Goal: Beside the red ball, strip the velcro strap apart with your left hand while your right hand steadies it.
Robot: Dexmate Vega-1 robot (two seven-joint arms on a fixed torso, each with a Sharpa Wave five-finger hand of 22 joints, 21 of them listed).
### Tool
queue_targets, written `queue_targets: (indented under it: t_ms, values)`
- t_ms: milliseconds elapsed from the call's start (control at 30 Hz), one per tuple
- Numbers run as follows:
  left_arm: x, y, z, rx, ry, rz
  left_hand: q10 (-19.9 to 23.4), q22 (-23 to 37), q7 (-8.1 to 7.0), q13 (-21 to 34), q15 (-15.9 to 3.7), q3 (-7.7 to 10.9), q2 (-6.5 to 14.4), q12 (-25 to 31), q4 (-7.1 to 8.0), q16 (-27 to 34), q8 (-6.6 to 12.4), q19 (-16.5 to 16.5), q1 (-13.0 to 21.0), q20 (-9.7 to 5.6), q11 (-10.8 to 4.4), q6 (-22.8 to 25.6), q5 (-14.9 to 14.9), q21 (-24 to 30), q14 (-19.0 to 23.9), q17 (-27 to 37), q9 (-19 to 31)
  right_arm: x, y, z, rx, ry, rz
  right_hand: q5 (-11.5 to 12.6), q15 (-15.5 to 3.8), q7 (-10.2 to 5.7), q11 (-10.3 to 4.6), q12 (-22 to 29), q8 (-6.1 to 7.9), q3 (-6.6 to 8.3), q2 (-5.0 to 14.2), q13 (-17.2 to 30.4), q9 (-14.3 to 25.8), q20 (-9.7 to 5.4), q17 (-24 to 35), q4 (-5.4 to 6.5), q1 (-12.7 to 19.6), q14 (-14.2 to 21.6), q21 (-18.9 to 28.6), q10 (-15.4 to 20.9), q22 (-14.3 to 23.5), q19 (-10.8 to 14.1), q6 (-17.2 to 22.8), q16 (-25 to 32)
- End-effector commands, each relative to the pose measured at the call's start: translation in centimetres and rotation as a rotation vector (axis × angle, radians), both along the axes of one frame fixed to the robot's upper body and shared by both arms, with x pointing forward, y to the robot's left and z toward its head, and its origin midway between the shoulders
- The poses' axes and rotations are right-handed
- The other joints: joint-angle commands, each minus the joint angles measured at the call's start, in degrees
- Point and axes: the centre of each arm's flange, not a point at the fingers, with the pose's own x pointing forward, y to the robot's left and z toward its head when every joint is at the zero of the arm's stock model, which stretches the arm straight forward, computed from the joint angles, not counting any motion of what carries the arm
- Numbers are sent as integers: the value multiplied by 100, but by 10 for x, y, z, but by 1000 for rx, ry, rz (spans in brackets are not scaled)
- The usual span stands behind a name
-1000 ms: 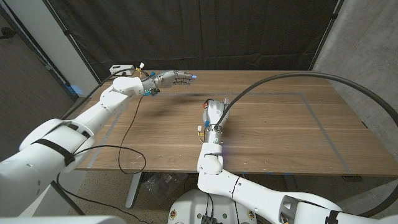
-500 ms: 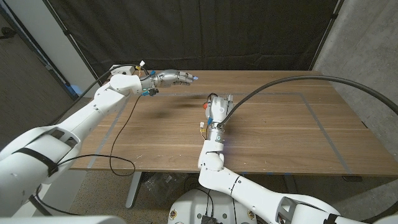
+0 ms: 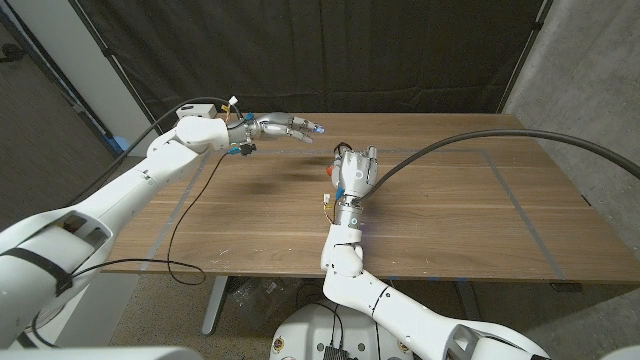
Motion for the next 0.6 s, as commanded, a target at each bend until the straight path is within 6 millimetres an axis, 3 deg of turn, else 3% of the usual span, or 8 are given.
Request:
queue_targets:
  t_ms: [33, 233, 600]
  values:
    - [-13, -10, -2, 56, -40, -6, -50, 18, -10, 18, -15, -41, -68, -1, 17, -8, -17, 1, 54, -10, -25, -17, 51, 14, -49, 33, 12, -4, 0, 2, -3, -84, 89, -15, -491, -77, -11, -15, -24, -43, 32, 37, 17, -295, 20, 6, 46, 26, 82, 43, 4, -18, 130, 57]
    - [-13, -15, -4, 8, -60, -3, 180, 16, -5, 36, -117, -25, 31, 130, 77, 92, 137, 118, 254, -50, -196, 383, 66, 57, 102, 52, 31, -11, 2, 2, -13, -132, 122, -14, -491, -67, -13, -33, -56, -69, 34, 29, 20, -303, 15, 2, 61, 22, 149, 70, -1, -45, 149, 58]
    - [-12, -32, -7, -8, -83, -14, 405, 18, -2, 50, -222, -68, 30, 224, 112, 149, 260, 229, 346, -70, -208, 724, 56, 101, 239, 59, 33, -17, 6, 5, -39, -166, 144, -9, -491, -61, -2, -37, -114, -121, 41, 86, 26, -304, 43, 5, 77, 43, 285, 95, -18, -85, 199, 90]
